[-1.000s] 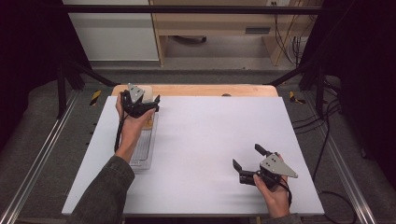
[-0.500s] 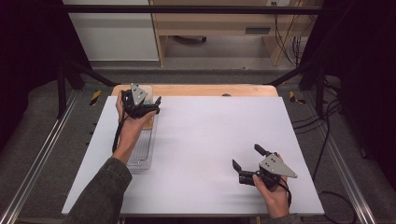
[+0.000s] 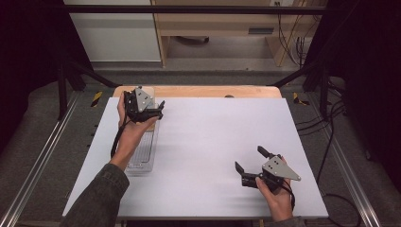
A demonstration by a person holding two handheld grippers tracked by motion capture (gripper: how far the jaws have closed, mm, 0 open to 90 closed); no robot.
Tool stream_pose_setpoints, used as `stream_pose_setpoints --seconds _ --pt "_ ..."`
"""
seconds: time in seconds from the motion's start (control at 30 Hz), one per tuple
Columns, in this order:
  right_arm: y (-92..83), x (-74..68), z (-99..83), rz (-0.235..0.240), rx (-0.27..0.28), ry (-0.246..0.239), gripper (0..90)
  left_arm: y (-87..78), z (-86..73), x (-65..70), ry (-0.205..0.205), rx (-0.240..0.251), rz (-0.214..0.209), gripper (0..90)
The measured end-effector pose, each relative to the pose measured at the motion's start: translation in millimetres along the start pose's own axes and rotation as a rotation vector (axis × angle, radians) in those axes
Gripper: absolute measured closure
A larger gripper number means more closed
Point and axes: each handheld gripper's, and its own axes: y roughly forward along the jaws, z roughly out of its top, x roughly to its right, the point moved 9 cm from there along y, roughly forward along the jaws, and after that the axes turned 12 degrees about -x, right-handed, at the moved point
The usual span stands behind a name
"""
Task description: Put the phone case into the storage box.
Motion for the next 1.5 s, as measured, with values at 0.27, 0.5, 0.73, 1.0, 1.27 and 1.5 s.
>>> stream_pose_setpoints --seconds 0.27,0.5,0.73,1.0,1.27,1.5 --pt "1.3 -1.7 -0.4 -0.003 -0.005 -0.004 2.9 -9.4 6.2 14.2 0.063 0.011 -0.019 4.4" --pt "1.3 -1.4 -0.8 -0.004 -0.007 -0.007 2.7 -15.6 9.4 24.0 0.111 0.021 -0.027 4.3" --pt "1.8 -1.7 -1.0 -0.006 -0.010 -0.010 2.9 -19.5 8.5 29.5 0.176 0.013 -0.018 4.5" --pt "1.9 -2.6 -0.9 -0.002 -0.011 -0.016 2.9 -26.8 10.1 36.4 0.201 0.024 -0.023 4.5" --pt "0.8 -1.1 -1.1 -0.004 -0.009 -0.010 2.9 -30.4 8.8 48.3 0.260 0.011 -0.028 4.4" --pt "1.3 -1.2 -1.1 -0.004 -0.010 -0.009 2.8 -37.5 7.0 59.7 0.322 0.009 -0.037 4.4"
